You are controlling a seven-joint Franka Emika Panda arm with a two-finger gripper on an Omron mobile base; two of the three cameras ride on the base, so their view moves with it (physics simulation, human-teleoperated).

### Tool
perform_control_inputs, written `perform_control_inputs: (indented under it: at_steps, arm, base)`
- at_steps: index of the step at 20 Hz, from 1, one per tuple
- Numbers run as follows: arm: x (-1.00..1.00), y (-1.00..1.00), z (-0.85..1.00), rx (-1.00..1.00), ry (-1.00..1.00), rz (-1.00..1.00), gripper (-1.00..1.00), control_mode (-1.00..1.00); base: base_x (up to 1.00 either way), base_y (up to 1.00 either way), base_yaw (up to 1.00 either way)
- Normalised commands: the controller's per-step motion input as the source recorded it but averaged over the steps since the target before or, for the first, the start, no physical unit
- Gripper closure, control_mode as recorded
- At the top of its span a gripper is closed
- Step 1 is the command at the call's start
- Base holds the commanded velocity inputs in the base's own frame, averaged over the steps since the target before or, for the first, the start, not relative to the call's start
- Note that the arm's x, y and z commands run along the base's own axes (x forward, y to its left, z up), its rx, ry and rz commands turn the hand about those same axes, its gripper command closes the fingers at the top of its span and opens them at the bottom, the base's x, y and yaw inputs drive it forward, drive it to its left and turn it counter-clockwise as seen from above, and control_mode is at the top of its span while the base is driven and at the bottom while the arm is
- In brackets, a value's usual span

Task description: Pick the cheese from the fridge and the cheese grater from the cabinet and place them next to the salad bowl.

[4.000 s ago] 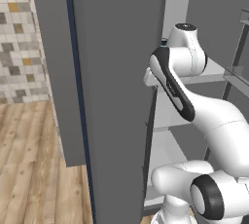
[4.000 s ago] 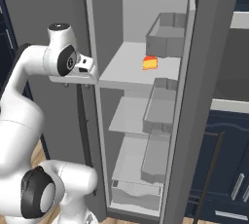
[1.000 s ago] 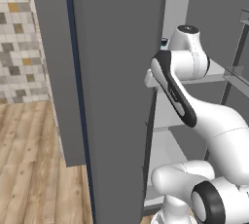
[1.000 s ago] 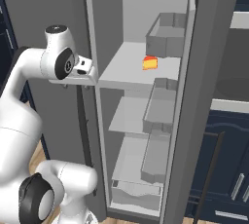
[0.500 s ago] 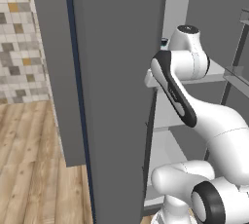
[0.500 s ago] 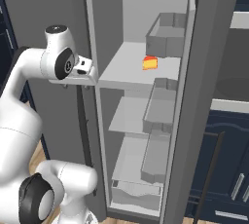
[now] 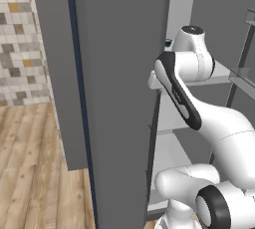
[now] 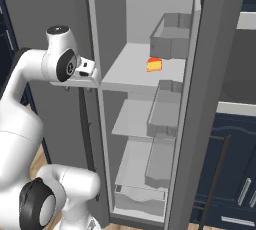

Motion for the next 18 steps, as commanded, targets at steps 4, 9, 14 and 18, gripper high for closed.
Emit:
perform_control_inputs:
  at_steps: [4,9,14,18]
  arm:
    - [0.0,0.0,0.0,0.0,0.0,0.0,-1.0,-1.0]
    - [0.0,0.0,0.0,0.0,0.0,0.0,-1.0,-1.0]
    - [0.0,0.0,0.0,0.0,0.0,0.0,-1.0,-1.0]
    - [0.0,0.0,0.0,0.0,0.0,0.0,-1.0,-1.0]
  base:
    - [0.0,0.0,0.0]
    - [0.0,0.0,0.0]
    - [0.0,0.0,0.0]
    - [0.0,0.0,0.0]
